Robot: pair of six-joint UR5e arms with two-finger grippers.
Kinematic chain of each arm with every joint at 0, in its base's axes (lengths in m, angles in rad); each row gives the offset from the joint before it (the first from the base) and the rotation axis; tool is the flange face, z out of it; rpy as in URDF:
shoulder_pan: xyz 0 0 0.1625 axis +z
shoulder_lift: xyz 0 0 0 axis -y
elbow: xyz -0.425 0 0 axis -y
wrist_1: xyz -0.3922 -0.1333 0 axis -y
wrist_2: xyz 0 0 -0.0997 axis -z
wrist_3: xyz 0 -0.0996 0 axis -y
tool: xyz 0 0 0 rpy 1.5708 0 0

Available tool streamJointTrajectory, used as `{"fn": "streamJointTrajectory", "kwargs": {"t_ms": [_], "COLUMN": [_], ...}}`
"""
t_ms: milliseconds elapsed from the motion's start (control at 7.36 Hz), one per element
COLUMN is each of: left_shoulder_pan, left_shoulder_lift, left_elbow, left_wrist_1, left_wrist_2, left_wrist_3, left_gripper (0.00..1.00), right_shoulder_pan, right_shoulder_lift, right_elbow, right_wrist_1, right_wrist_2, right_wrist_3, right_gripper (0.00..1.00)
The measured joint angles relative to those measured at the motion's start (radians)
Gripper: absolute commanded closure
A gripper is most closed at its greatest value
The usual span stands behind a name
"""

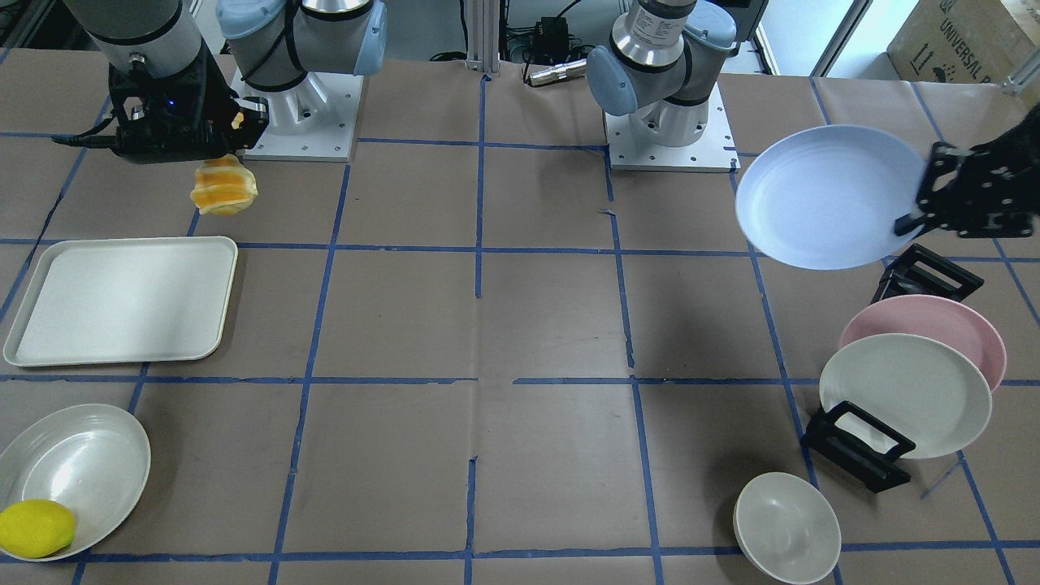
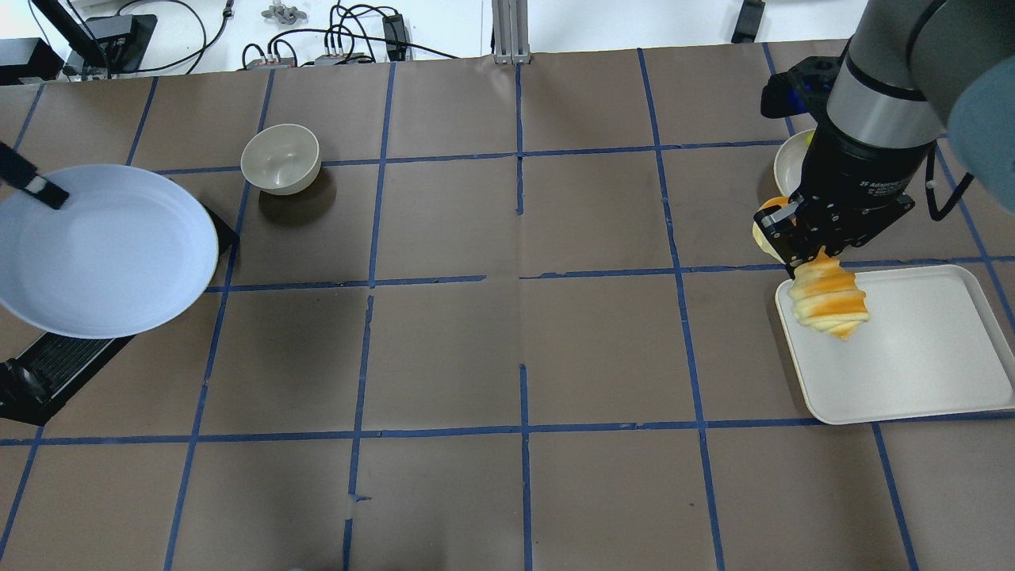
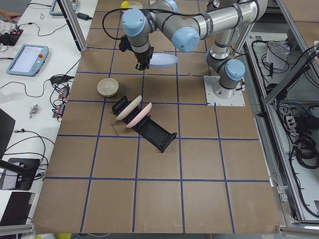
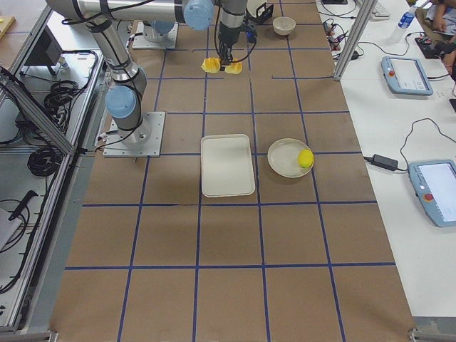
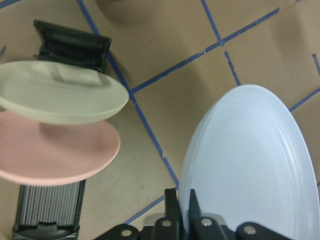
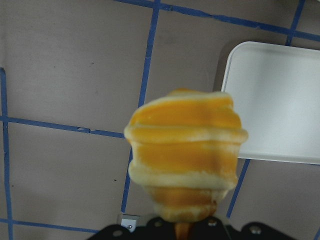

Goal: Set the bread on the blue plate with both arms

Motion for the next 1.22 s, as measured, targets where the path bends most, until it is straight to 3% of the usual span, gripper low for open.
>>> {"fn": "streamJointTrajectory", "kwargs": {"t_ms": [680,951,1223], "left_shoulder_pan": [-0.420,-0.530,-0.602], "left_shoulder_lift": [-0.073,-0.162,-0.214], "left_elbow": [-0.301,-0.326,-0.328], "left_wrist_1": [0.479,0.622,0.685], "left_wrist_2": [-0.056,-0.088,-0.118], "left_wrist_3": [-0.561,-0.713,-0.827], "left_gripper": [0.85,0.85,0.83], "right_shoulder_pan": [0.009,0.008,0.008], "right_shoulder_lift": [-0.004,-0.001,0.000], "right_elbow": [0.015,0.016,0.018], "right_wrist_1": [-0.001,0.000,0.002], "right_wrist_2": [-0.004,-0.011,-0.014], "right_wrist_3": [-0.008,-0.002,0.000], "right_gripper": [0.92,0.92,0.92]}}
